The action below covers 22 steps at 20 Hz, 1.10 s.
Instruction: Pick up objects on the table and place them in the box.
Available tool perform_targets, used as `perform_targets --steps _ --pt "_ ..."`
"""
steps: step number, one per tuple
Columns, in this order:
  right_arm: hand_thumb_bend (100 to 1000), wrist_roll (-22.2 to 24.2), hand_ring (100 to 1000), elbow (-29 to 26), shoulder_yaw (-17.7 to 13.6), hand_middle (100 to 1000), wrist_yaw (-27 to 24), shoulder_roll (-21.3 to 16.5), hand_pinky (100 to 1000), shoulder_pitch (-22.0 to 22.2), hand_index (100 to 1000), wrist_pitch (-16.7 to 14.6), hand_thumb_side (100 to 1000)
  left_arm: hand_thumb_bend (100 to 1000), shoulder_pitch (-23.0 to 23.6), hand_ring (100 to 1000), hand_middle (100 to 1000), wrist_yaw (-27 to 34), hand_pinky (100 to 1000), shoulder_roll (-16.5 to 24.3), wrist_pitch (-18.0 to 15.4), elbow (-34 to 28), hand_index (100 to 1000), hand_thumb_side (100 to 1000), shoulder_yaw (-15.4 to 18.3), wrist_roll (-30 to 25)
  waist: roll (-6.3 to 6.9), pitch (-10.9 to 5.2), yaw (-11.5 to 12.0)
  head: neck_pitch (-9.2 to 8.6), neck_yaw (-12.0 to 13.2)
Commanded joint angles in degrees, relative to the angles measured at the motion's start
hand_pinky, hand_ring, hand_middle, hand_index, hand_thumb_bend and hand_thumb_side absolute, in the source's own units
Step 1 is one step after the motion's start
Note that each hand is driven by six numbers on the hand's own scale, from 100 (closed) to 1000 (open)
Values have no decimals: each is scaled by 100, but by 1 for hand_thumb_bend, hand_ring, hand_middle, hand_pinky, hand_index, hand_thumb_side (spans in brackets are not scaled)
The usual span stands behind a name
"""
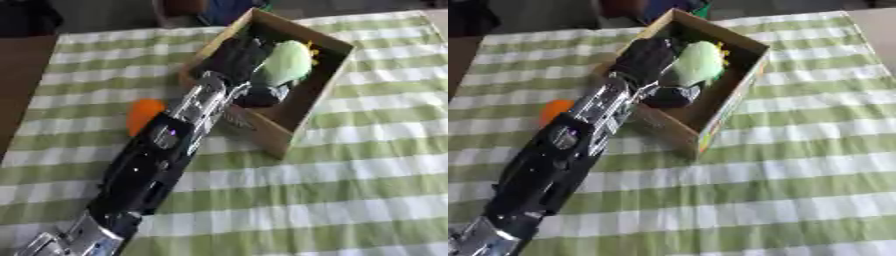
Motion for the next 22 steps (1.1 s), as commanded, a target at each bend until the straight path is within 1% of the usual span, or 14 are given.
perform_targets --steps 1,5,7,9,13,15,18,21,22 --pt "100 1 755 -111 -35 552 -7 -48 768 -24 849 16 1000 812 -140 802 760 -186 573 89 143 -214 961 1000 96 44 -38 -140 -7 -47 -18" --pt "100 6 755 -111 -31 552 -9 -37 768 -21 849 21 1000 839 -136 813 774 -156 580 95 253 -275 971 1000 124 180 -49 -149 -14 -66 -17" --pt "100 9 755 -111 -28 552 -11 -31 768 -22 849 22 1000 828 -133 820 780 -107 582 95 250 -267 974 1000 128 190 -56 -154 -25 -72 -14" --pt "100 8 755 -111 -29 552 -12 -24 768 -17 849 27 1000 763 -129 818 775 -52 577 95 229 -258 964 1000 132 179 -61 -158 -31 -71 -14" --pt "100 12 755 -111 -26 551 -8 -16 768 -7 849 36 1000 674 -135 799 753 94 559 99 311 -407 941 1000 189 337 -72 -165 -21 -72 -20" --pt "100 11 755 -111 -27 552 -6 -17 768 -4 849 38 1000 607 -146 781 730 230 546 106 433 -606 921 999 270 480 -78 -172 -7 -73 -29" --pt "100 4 755 -111 -38 552 4 -38 767 22 849 38 1000 524 -153 761 700 452 535 154 652 -962 902 971 421 704 -78 -197 41 -36 -72" --pt "100 -22 755 -111 -63 552 24 -74 767 67 849 40 1000 497 -116 740 673 686 522 268 794 -1341 886 956 534 938 -68 -236 118 43 -153" --pt "100 -30 755 -111 -68 552 30 -87 767 78 849 39 1000 470 -92 729 659 765 514 318 808 -1470 875 944 554 1018 -64 -251 143 72 -189"
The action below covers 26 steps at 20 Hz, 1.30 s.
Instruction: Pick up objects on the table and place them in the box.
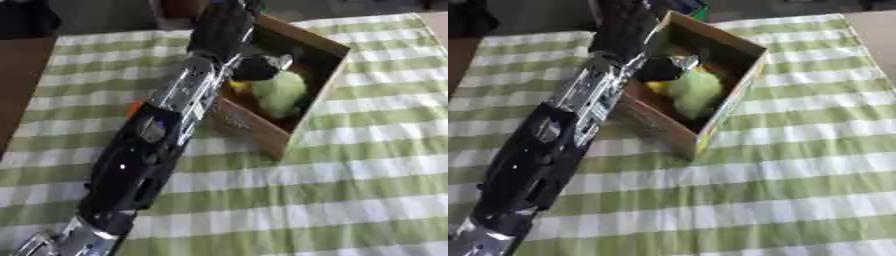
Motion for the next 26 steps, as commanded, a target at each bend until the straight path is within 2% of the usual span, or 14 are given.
perform_targets --steps 1,6,11,15,20,26 --pt "100 -37 755 -111 -67 552 28 -133 767 -13 849 4 1000 456 -65 724 654 261 510 242 73 -511 873 937 139 268 -35 -183 46 91 -114" --pt "100 -71 754 -111 -82 552 49 -185 766 46 848 7 1000 404 115 704 633 649 500 576 78 -1142 860 933 264 530 -28 -270 186 205 -301" --pt "100 -101 754 -111 -100 553 64 -210 765 87 848 0 1000 394 396 701 634 1035 496 1122 219 -1769 848 917 259 374 -26 -330 277 235 -404" --pt "100 -134 754 -111 -125 554 71 -217 764 102 848 -20 1000 375 713 693 625 1344 491 1524 381 -2271 831 933 387 226 -50 -352 304 338 -435" --pt "100 -171 754 -111 -150 554 78 -219 764 113 848 -35 1000 347 1256 681 613 1727 482 1840 619 -2893 816 958 531 -141 -82 -352 375 458 -354" --pt "100 -184 754 -111 -164 553 102 -217 765 143 848 -39 1000 327 1777 679 610 2190 479 2161 772 -3391 815 975 679 -474 -115 -326 436 444 -195"
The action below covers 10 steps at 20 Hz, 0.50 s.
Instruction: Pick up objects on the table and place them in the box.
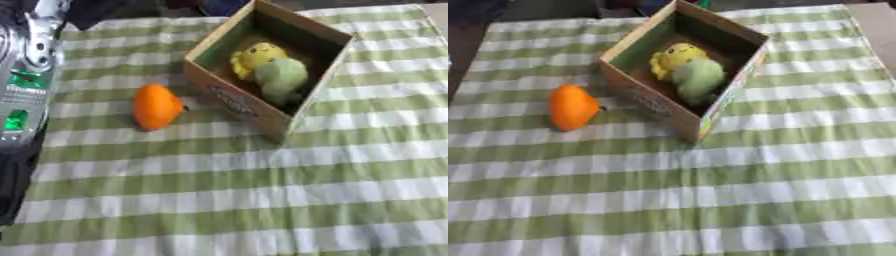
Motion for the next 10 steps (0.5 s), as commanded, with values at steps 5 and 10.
perform_targets --steps 5,10 --pt "100 -21 755 -111 -75 552 72 -163 765 -14 848 -15 1000 346 317 692 628 569 486 535 -105 -355 826 984 148 -276 -38 -81 44 12 138" --pt "100 -23 755 -111 -77 552 88 -176 766 -7 848 -13 1000 456 613 737 682 953 520 886 -468 -245 874 1000 -160 -600 -40 -49 27 -25 109"
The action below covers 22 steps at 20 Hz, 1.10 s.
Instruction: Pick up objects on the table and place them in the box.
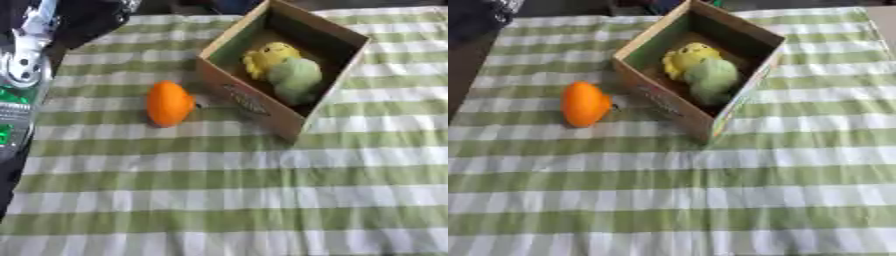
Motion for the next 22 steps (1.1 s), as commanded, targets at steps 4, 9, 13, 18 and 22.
perform_targets --steps 4,9,13,18,22 --pt "100 -3 756 -111 -43 551 57 -183 766 -21 848 3 1000 546 136 746 693 488 525 598 -473 211 883 1000 -279 -445 -15 -67 -5 -48 -74" --pt "100 6 756 -111 -48 550 72 -184 767 4 849 13 1000 634 253 758 712 879 535 916 -927 366 900 1000 -327 -992 -13 -45 -3 -60 -217" --pt "100 -1 756 -111 -59 550 78 -192 767 11 849 7 1000 705 335 765 720 1088 543 1056 -1397 418 924 1000 -86 -2092 -16 -28 -3 -86 -304" --pt "100 11 756 -111 -56 550 77 -198 768 17 849 8 1000 771 400 777 735 997 553 1182 -1509 429 938 1000 -27 -2694 -8 -17 11 -117 -354" --pt "100 22 757 -111 -51 550 75 -196 768 23 850 13 1000 768 442 796 765 820 561 1291 -1565 510 956 1000 -98 -2943 6 -19 11 -140 -354"
